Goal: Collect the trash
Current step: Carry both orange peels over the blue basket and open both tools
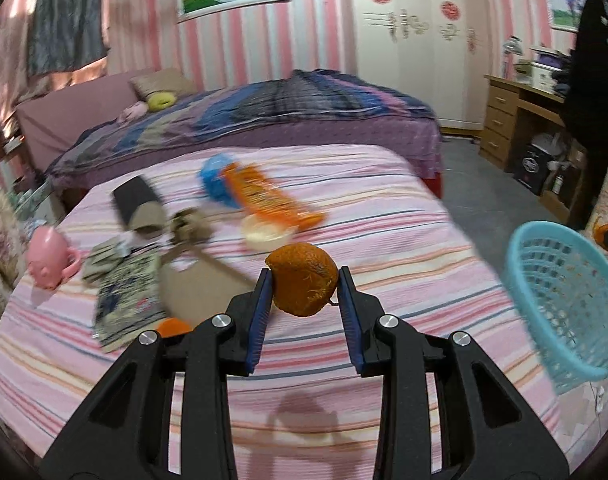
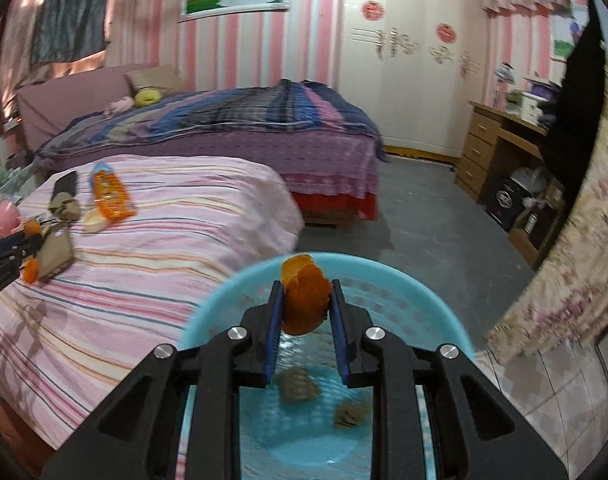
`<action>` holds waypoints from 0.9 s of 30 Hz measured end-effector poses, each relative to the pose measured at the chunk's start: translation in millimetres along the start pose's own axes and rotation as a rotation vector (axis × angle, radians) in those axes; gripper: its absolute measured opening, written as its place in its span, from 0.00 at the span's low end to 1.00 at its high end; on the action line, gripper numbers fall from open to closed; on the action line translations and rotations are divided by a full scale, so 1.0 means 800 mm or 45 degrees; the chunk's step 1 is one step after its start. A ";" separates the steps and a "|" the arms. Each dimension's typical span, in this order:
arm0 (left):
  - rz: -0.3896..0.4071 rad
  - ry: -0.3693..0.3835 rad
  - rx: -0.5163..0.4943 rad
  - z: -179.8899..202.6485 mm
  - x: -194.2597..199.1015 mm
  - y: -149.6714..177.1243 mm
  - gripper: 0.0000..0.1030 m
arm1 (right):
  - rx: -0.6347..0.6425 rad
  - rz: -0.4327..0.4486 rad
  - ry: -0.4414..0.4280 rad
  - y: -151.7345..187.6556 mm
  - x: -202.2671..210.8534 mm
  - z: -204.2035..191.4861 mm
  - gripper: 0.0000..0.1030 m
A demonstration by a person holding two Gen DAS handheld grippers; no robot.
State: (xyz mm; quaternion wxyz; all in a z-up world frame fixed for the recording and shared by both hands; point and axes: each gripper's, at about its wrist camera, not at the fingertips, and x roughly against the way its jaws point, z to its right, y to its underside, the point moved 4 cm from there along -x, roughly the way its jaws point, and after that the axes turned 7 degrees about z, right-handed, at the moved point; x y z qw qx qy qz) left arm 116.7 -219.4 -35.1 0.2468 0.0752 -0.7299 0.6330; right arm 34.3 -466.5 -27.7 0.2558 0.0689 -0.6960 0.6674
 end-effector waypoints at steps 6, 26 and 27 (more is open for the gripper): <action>0.033 0.136 -0.067 0.091 0.008 -0.012 0.31 | -0.110 -0.004 0.100 0.014 0.006 0.058 0.23; 0.006 0.421 -0.135 0.262 -0.005 -0.009 0.32 | -0.217 -0.012 0.199 0.025 0.005 0.125 0.23; 0.006 0.428 -0.137 0.263 -0.006 -0.008 0.33 | -0.219 -0.017 0.198 0.025 0.003 0.125 0.23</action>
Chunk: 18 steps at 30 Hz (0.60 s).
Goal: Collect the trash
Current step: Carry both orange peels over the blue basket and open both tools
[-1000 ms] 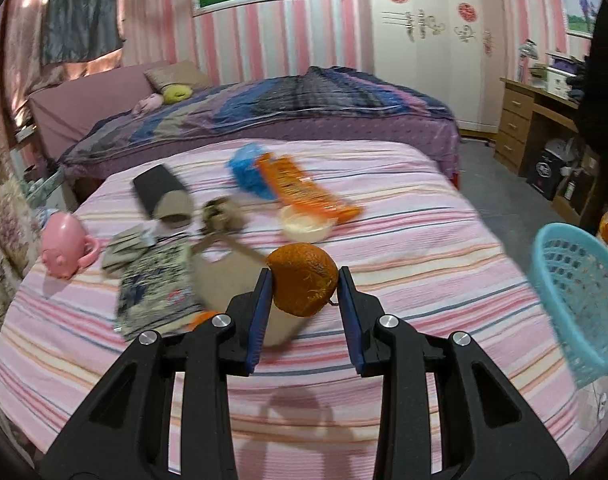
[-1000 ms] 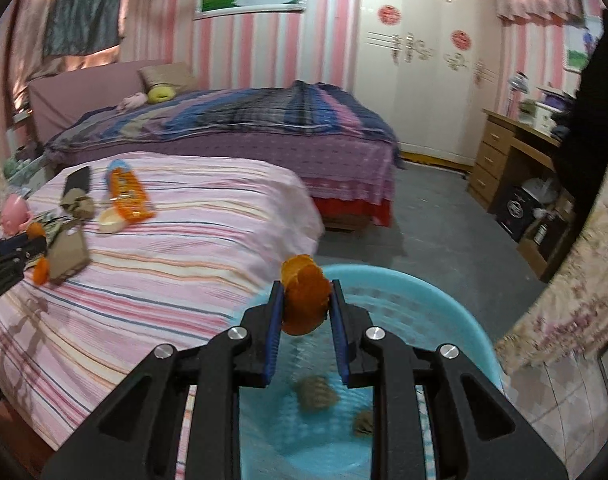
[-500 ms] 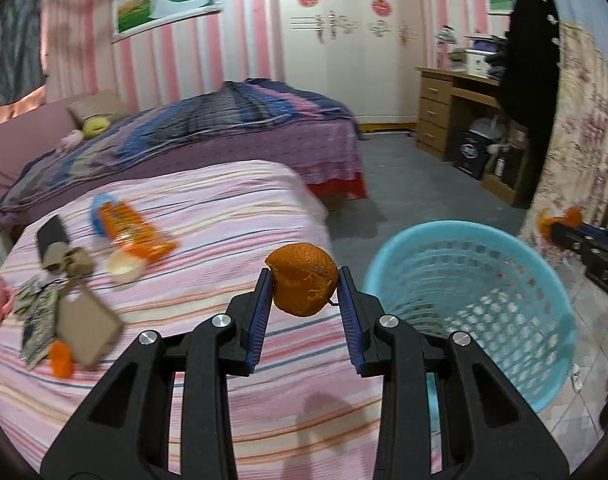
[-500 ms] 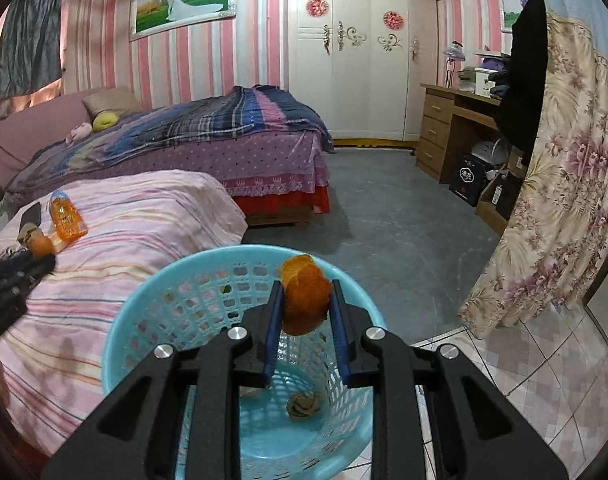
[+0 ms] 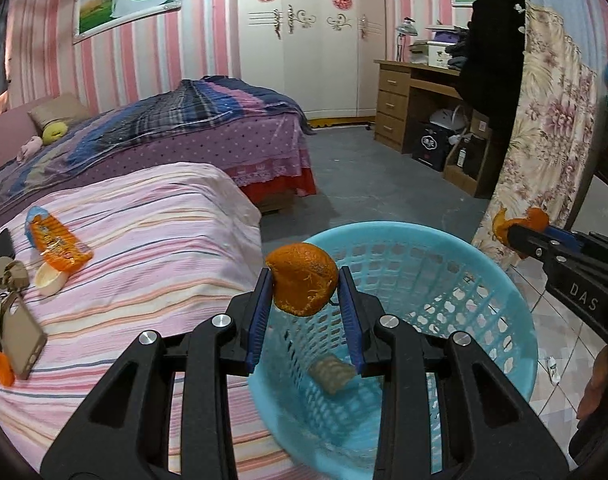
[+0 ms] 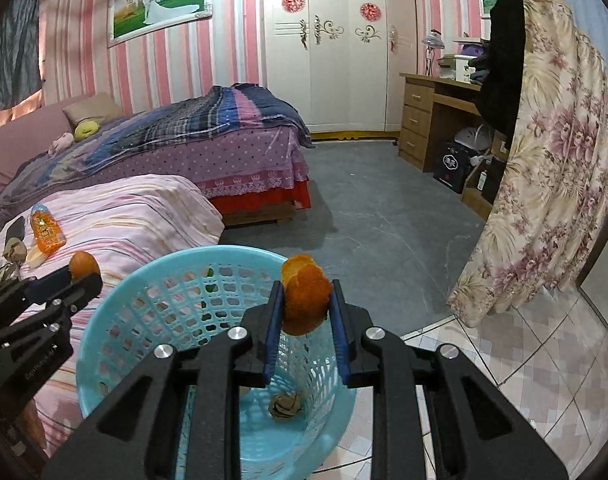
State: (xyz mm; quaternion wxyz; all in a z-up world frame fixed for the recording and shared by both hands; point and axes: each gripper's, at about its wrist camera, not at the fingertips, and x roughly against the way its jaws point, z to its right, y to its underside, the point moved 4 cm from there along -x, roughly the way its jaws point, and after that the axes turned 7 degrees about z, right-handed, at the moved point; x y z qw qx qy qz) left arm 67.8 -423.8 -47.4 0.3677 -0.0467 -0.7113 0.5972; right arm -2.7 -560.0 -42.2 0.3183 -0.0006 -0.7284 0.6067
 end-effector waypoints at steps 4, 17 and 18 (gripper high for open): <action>0.002 0.012 -0.003 -0.003 0.000 0.003 0.47 | 0.004 -0.015 0.000 0.002 -0.005 0.000 0.23; 0.076 -0.140 -0.038 -0.054 0.019 -0.005 0.82 | 0.031 -0.020 -0.008 0.004 -0.008 -0.013 0.23; 0.077 -0.149 -0.035 -0.058 0.020 -0.005 0.83 | 0.037 -0.016 -0.007 0.004 -0.008 -0.016 0.25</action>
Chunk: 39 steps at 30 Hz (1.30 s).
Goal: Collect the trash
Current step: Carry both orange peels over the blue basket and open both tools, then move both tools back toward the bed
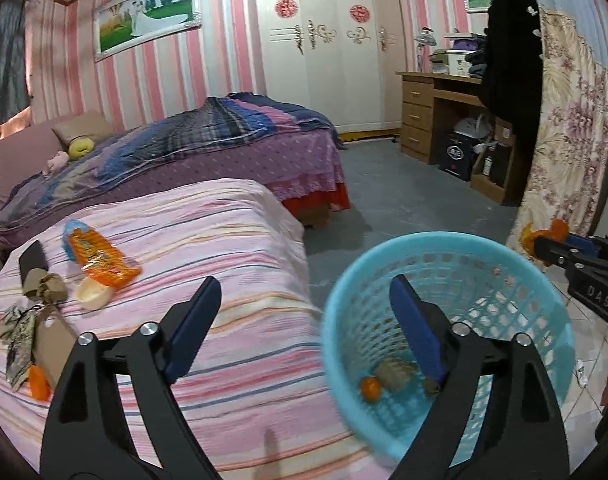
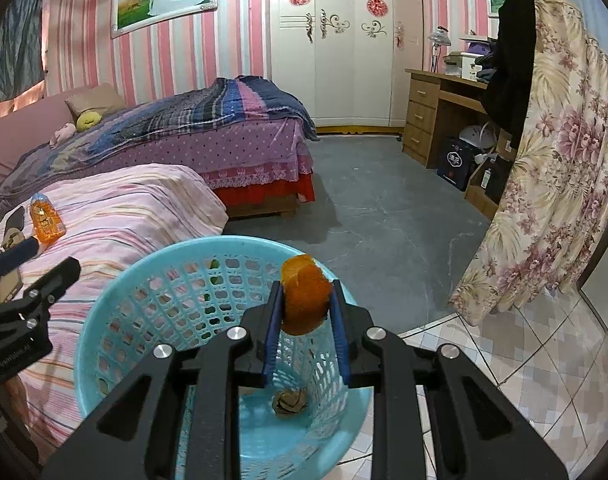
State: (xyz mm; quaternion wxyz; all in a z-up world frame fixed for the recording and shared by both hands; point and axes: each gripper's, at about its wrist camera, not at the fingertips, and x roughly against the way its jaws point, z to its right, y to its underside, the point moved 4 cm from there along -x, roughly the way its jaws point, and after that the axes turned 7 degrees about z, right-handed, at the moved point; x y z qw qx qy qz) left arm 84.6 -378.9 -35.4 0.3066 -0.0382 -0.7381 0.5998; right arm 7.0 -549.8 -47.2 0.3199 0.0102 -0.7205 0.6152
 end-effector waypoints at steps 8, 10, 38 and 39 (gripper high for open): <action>-0.017 -0.092 0.070 -0.059 0.010 0.009 0.91 | 0.015 0.015 0.005 -0.001 -0.002 -0.025 0.69; -0.015 -0.109 0.081 -0.076 0.016 0.010 0.91 | 0.016 0.018 0.015 -0.003 -0.002 -0.031 0.71; -0.105 -0.519 0.239 -0.358 0.101 0.083 0.95 | 0.206 0.051 -0.192 -0.009 0.004 -0.233 0.90; -0.116 -0.525 0.247 -0.365 0.102 0.087 0.95 | 0.217 0.052 -0.202 -0.008 0.005 -0.245 0.90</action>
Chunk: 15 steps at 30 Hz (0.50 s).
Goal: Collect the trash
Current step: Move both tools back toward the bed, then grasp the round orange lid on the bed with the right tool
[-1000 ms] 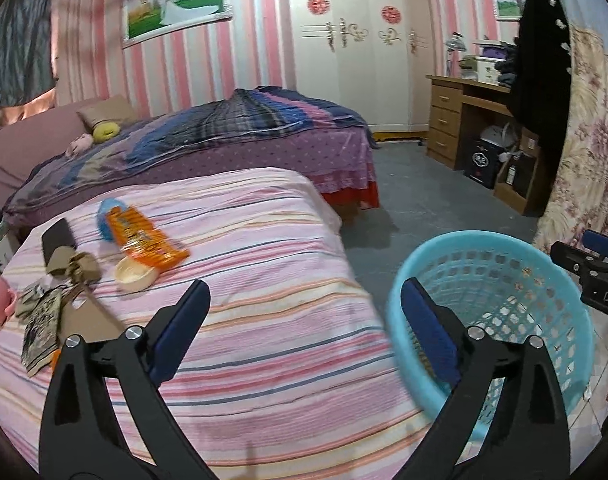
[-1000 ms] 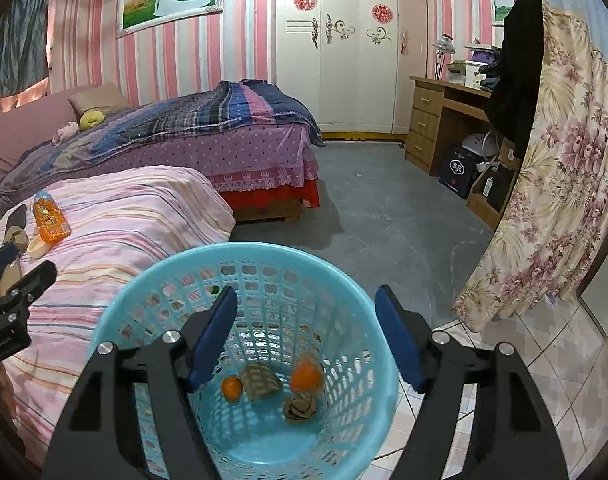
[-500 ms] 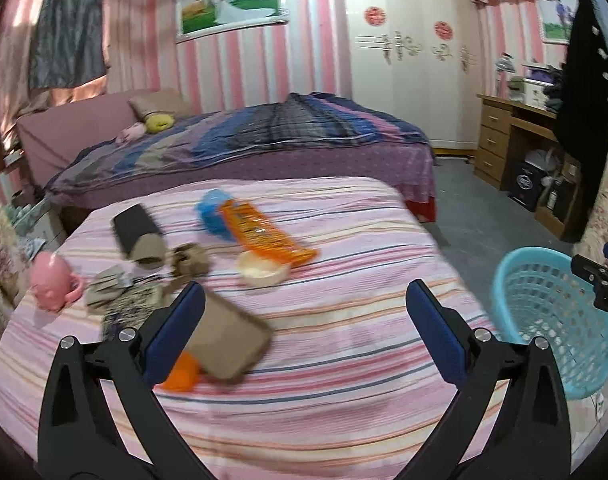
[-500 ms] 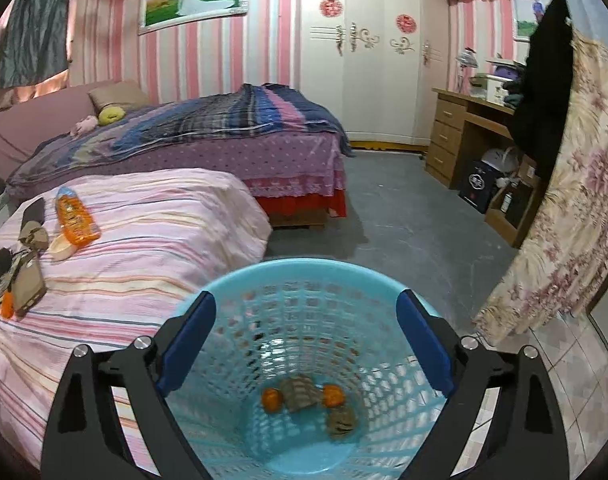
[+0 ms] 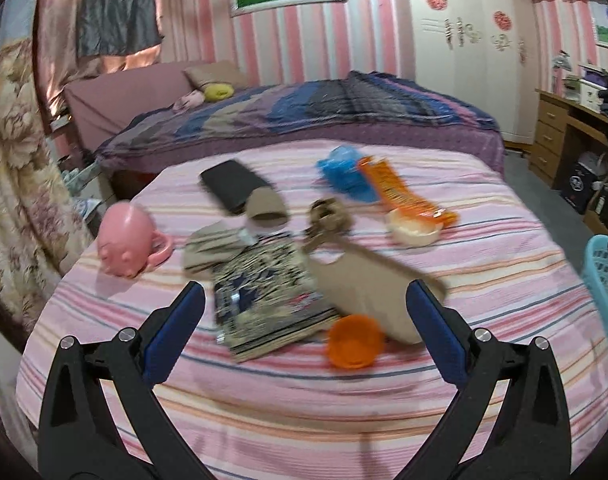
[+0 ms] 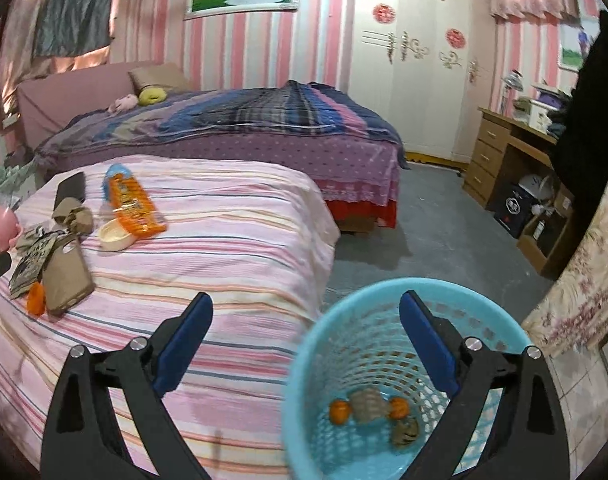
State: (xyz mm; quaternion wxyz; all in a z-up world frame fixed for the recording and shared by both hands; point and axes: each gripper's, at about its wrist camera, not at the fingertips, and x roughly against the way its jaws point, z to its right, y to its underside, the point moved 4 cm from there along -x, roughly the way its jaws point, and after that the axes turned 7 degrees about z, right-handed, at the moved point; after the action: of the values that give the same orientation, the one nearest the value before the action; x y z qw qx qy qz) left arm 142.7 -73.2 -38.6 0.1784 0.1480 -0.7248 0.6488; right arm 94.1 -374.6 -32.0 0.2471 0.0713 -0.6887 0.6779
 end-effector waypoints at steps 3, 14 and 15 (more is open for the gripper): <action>-0.023 -0.007 0.031 -0.021 -0.010 0.007 0.95 | 0.019 0.001 -0.022 -0.003 -0.002 -0.023 0.90; -0.054 -0.047 0.046 -0.074 -0.028 0.026 0.95 | 0.099 -0.005 -0.056 -0.008 -0.010 -0.093 0.92; -0.054 -0.052 0.042 -0.078 -0.028 0.027 0.94 | 0.094 -0.009 -0.064 -0.007 -0.010 -0.099 0.92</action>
State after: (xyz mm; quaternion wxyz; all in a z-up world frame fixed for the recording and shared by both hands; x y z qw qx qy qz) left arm 157.3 -9.4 -61.7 0.1747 0.1795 -0.7141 0.6537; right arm 123.2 -300.0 -33.7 0.2294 0.0999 -0.6691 0.6998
